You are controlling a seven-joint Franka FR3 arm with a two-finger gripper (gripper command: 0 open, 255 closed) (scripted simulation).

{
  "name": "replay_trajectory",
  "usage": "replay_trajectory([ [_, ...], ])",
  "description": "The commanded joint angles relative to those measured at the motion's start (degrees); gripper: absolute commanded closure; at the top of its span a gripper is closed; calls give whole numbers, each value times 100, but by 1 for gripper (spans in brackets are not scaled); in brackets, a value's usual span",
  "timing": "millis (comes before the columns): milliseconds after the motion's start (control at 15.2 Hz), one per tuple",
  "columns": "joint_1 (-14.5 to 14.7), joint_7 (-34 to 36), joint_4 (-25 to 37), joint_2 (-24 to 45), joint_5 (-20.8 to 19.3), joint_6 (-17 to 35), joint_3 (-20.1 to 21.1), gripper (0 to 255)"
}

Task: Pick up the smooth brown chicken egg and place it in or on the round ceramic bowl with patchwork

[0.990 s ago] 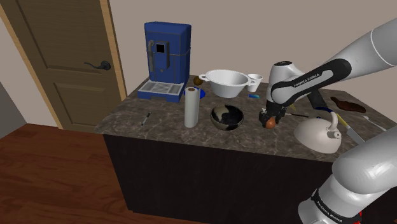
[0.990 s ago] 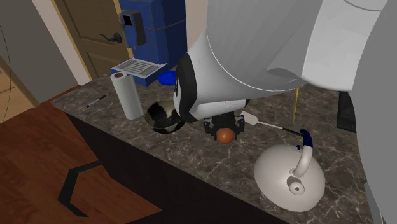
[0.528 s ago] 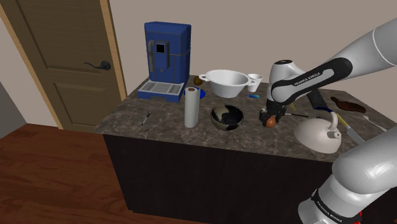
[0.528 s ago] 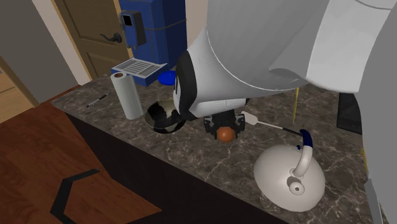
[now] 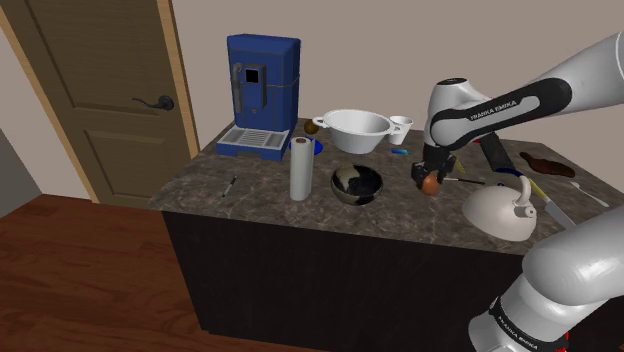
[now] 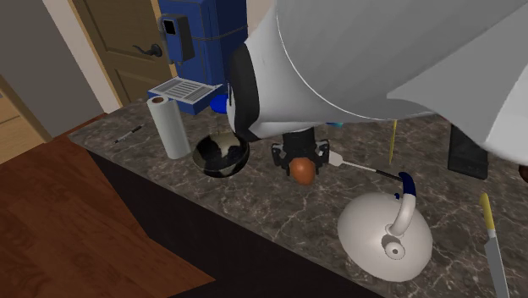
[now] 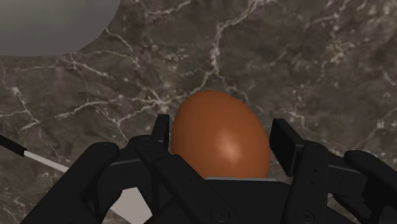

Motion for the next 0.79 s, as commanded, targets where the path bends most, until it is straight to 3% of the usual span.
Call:
replay_trajectory([
  [0,16,-30,86,-96,34,-182,12,255],
  [726,60,-220,638,-489,165,-1114,43,255],
])
